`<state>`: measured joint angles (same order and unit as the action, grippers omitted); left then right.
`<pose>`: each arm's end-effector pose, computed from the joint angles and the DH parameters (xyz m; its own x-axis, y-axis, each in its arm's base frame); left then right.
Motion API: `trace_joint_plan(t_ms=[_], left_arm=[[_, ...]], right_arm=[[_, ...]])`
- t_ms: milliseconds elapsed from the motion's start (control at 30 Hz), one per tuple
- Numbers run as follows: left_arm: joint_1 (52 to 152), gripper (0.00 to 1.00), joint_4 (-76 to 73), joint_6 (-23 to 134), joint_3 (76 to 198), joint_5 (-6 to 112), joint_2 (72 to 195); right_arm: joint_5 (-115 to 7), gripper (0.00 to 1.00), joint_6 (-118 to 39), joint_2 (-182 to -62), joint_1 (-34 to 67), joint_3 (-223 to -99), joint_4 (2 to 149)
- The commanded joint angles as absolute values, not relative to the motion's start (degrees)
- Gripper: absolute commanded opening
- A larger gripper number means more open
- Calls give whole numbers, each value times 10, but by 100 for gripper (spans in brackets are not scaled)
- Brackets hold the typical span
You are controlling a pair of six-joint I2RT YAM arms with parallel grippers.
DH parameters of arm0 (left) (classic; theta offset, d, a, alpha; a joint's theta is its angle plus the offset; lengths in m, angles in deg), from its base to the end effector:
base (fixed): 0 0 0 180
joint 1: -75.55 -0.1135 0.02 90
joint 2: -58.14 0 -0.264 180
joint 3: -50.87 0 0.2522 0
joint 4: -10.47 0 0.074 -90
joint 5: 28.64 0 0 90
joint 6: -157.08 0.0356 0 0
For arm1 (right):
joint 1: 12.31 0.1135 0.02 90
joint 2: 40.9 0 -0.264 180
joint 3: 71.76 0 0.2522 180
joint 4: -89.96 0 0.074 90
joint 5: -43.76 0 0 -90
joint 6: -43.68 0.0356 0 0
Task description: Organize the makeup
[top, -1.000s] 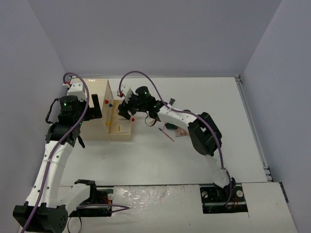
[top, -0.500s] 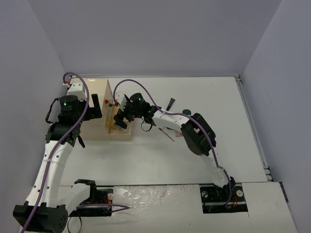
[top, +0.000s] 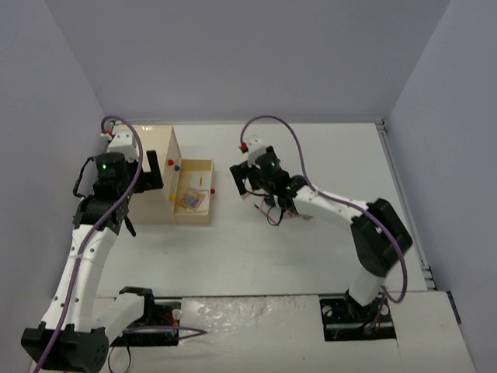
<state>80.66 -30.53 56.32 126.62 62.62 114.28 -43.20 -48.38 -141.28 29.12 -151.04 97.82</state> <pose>0.2117 -0.0181 0.3774 -0.3697 -0.1543 -0.9162 -0.0004 0.9861 -0.1660 0.3083 0.2695 0.2573 -0.1492 -0.1796 -0.9724 -0.6278 0.7769 -0.0471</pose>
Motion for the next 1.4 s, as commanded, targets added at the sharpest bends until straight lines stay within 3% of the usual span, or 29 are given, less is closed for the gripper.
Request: trace_joint_plan(t_ms=[0, 400, 1367], left_arm=[[801, 97, -283, 557, 1290, 619, 1141], [802, 97, -286, 555, 1291, 617, 1149], [802, 97, -286, 557, 1291, 617, 1152]], right_arm=[[-287, 100, -331, -1310, 249, -1421, 953], [-274, 99, -232, -1238, 224, -1265, 896], [-319, 96, -280, -1385, 200, -1351, 894]])
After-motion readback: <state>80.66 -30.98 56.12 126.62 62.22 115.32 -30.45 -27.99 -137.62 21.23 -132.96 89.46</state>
